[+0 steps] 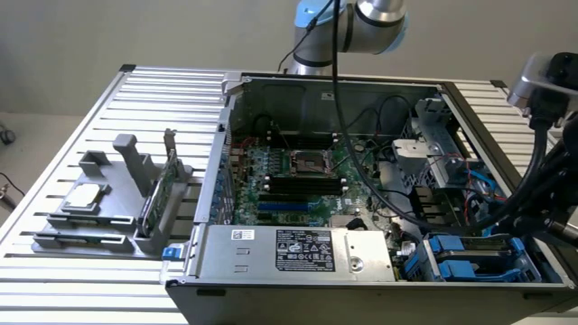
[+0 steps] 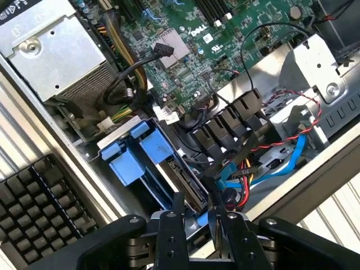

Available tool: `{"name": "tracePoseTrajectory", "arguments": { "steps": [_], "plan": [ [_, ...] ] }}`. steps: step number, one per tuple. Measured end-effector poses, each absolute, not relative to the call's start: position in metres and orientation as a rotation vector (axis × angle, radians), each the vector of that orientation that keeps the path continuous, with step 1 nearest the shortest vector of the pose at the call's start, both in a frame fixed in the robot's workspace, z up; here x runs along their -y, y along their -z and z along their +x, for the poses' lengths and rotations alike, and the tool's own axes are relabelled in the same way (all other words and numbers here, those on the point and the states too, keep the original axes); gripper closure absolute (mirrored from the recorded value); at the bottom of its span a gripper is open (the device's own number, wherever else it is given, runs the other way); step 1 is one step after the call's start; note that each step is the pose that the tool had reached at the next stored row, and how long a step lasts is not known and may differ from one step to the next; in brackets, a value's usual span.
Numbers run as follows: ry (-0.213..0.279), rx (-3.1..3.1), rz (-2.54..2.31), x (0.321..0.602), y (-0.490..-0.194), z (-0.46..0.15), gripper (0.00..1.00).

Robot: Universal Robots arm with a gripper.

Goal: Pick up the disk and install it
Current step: 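Insert the first disk wire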

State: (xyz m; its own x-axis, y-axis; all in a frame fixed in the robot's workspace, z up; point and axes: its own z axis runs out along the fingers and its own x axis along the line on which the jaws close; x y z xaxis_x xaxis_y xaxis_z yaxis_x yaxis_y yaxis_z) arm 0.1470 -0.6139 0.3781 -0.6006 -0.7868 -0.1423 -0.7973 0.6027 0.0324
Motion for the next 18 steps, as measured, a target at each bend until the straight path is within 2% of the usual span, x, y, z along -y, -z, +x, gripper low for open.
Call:
{"name": "tracePoseTrajectory", "arguments": {
  "steps": [18],
  "plan": [
    [-0.137,-2.884,-0.978,0.6139,-0.3772,0.1471,0.69]
  ]
}}
